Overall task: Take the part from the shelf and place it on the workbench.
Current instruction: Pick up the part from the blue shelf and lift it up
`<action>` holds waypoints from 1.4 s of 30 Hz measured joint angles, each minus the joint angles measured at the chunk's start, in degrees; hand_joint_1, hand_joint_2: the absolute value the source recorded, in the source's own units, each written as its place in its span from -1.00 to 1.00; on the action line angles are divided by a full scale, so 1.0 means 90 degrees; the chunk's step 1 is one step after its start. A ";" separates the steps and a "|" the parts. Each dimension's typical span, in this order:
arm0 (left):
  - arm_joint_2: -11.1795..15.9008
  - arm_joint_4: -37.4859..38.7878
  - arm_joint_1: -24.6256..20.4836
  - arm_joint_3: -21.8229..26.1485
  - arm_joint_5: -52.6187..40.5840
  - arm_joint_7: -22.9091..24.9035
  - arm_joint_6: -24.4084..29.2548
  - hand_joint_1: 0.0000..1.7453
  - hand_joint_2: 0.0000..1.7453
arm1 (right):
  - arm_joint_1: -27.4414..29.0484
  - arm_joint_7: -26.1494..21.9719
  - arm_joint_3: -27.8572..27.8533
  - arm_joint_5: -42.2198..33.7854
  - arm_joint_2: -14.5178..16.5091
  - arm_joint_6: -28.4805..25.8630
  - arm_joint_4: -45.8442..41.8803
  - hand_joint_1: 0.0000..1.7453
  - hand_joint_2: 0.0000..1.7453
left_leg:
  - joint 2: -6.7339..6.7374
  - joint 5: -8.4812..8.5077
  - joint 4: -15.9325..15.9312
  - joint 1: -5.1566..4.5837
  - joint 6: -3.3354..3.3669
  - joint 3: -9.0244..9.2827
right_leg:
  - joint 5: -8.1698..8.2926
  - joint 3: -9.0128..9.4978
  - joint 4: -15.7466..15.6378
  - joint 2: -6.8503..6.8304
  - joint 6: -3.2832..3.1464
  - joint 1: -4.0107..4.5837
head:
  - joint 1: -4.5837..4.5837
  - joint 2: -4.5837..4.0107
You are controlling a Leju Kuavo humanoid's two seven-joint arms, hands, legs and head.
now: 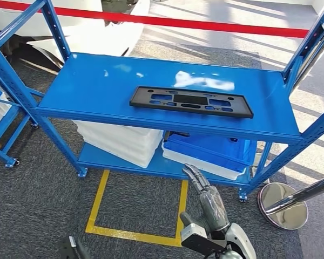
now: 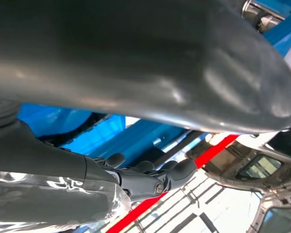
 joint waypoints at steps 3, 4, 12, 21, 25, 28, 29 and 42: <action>-0.0010 0.0014 -0.0007 0.0000 0.0005 0.0006 0.0001 -1.00 -1.00 | 0.0007 0.0004 -0.0001 0.0006 -0.0004 -0.0005 0.0007 -1.00 1.00 | 0.0013 -0.0047 -0.0045 -0.0002 -0.0093 0.0064 | 0.0053 0.0088 -0.0393 -0.0008 -0.0143 0.0066 | 0.0012 0.0000; -0.0014 0.0016 -0.0005 0.0000 0.0016 0.0012 0.0001 -1.00 -1.00 | 0.0010 0.0004 -0.0005 0.0010 -0.0003 -0.0011 0.0000 -1.00 1.00 | 0.0017 -0.0064 -0.0055 -0.0007 -0.0122 0.0086 | 0.0060 0.0141 -0.0460 -0.0004 -0.0190 0.0053 | 0.0014 0.0000; -0.0018 0.0019 -0.0007 -0.0002 0.0040 0.0041 0.0002 -1.00 -1.00 | 0.0007 0.0005 -0.0083 0.0082 0.0004 -0.0076 -0.0027 -1.00 1.00 | 0.0017 -0.0370 0.1530 0.0028 -0.0260 -0.1030 | -0.0156 0.0597 -0.0647 0.0025 -0.0315 0.0002 | 0.0007 0.0000; -0.0004 0.0036 -0.0030 -0.0019 0.0042 0.0058 -0.0010 -1.00 -1.00 | -0.0044 0.0061 -0.0250 0.0237 -0.0018 -0.0154 -0.0088 -1.00 1.00 | 0.0021 0.0415 0.0062 -0.0018 -0.0023 -0.0588 | -0.0500 0.0843 -0.0498 0.0011 -0.0012 -0.0033 | -0.0003 0.0000; -0.0004 0.0036 -0.0058 -0.0069 0.0040 0.0061 -0.0021 -1.00 -1.00 | -0.0120 0.0089 -0.0313 0.0358 -0.0093 -0.0168 -0.0117 -1.00 1.00 | 0.0015 0.0290 0.0008 -0.0010 0.0069 -0.0372 | -0.0863 -0.0048 0.0924 -0.0005 0.0063 -0.0039 | 0.0002 0.0000; -0.0005 0.0036 -0.0051 -0.0101 0.0055 0.0069 -0.0020 -1.00 -1.00 | -0.0133 0.0117 -0.0325 0.0420 -0.0141 -0.0169 -0.0126 -1.00 1.00 | -0.0007 0.0136 0.0005 -0.0032 0.0078 -0.0168 | -0.0571 -0.0375 0.0919 -0.0004 0.0012 -0.0015 | 0.0002 0.0000; -0.0010 0.0036 -0.0050 -0.0112 0.0060 0.0074 -0.0019 -1.00 -1.00 | -0.0146 0.0121 -0.0334 0.0449 -0.0154 -0.0170 -0.0137 -1.00 1.00 | -0.0014 0.0077 0.0002 -0.0035 0.0069 -0.0086 | -0.0245 -0.0290 0.0528 -0.0004 -0.0029 0.0012 | 0.0002 0.0000; -0.0052 0.0043 -0.0081 -0.0157 0.0044 0.0106 -0.0052 -1.00 -1.00 | -0.0321 0.0215 -0.0417 0.0662 -0.0256 -0.0188 -0.0226 -1.00 1.00 | -0.0010 -0.0524 0.1498 0.0037 -0.0236 -0.0873 | 0.0043 0.0487 -0.0744 0.0020 -0.0335 0.0057 | -0.0022 0.0000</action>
